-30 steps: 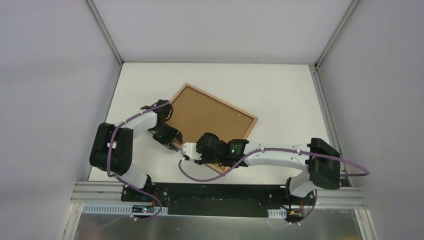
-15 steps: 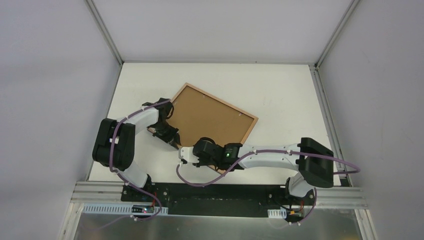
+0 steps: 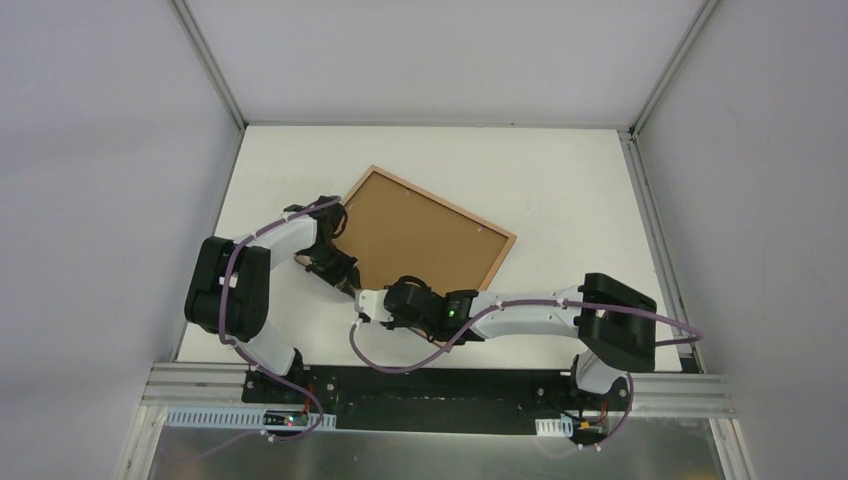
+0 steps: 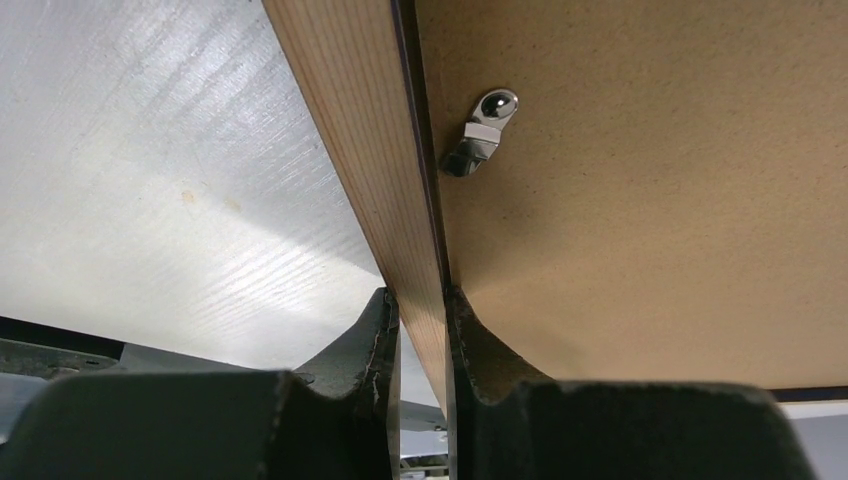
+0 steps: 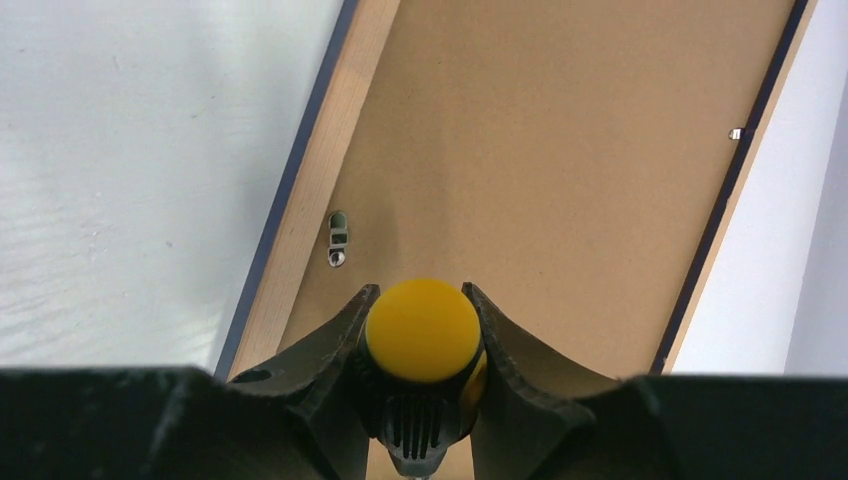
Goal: Take the photo out of the frame
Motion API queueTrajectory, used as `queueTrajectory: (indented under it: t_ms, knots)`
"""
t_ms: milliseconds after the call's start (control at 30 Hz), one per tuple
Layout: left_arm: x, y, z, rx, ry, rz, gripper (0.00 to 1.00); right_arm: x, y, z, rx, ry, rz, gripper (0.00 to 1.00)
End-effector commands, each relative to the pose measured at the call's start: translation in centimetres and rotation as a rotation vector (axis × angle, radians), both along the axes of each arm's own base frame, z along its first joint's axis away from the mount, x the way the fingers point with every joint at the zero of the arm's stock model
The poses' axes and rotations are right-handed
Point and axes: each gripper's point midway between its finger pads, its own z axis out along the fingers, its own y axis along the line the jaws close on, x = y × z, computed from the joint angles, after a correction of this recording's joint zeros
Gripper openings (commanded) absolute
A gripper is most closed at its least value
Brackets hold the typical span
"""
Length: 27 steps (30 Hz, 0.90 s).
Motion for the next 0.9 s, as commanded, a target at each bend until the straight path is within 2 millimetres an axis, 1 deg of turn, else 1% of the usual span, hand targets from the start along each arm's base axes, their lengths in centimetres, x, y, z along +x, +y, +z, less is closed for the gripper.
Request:
queueTrajectory:
  t_ms: [0,167,267,433,467,533,600,633,667,700,733,767,833,867]
  knots:
    - [-2.4,4.7,-2.6,0.230,0.076,-0.121,0.00,1.6,-4.7,-2.6,-0.136,-0.027,-0.078,0.00]
    - [-2.4,4.6,-2.6,0.224,0.085,-0.137,0.00,2.2,-4.7,-3.3,-0.132,-0.043,-0.094,0.00]
    - [-2.3,4.6,-2.7,0.219,0.090,-0.146,0.00,3.3,-4.8,-3.4,-0.131,-0.071,-0.122,0.00]
    - [-2.2,4.5,-2.7,0.219,0.099,-0.153,0.00,4.5,-5.8,-2.7,-0.119,-0.103,-0.156,0.00]
    - [-2.1,4.5,-2.7,0.219,0.099,-0.154,0.00,5.0,-5.6,-2.3,-0.096,-0.110,-0.165,0.00]
    - [-2.0,4.4,-2.7,0.213,0.102,-0.157,0.00,5.3,-5.2,-1.5,-0.063,-0.093,-0.173,0.00]
    - [-1.9,4.2,-2.7,0.205,0.104,-0.159,0.00,5.0,-4.0,0.4,-0.021,-0.071,-0.171,0.00]
    - [-1.8,4.1,-2.6,0.200,0.102,-0.164,0.00,4.8,-3.2,2.0,0.017,-0.065,-0.178,0.00]
    - [-1.7,4.1,-2.5,0.197,0.098,-0.174,0.00,4.8,-2.3,4.1,0.074,-0.053,-0.197,0.00]
    - [-1.4,4.1,-2.4,0.194,0.089,-0.185,0.00,5.1,-1.3,7.3,0.160,-0.047,-0.229,0.00]
    - [-1.2,4.1,-2.2,0.194,0.080,-0.199,0.00,5.4,-1.1,8.9,0.217,-0.031,-0.274,0.00]
    - [-0.8,4.1,-2.0,0.194,0.063,-0.213,0.00,5.9,-0.4,12.2,0.317,-0.011,-0.322,0.00]
    - [0.2,4.1,-1.4,0.194,0.029,-0.257,0.00,6.6,-0.4,15.6,0.452,0.053,-0.436,0.00]
    - [0.7,4.1,-1.2,0.193,0.014,-0.287,0.00,6.8,-0.8,16.7,0.499,0.082,-0.488,0.00]
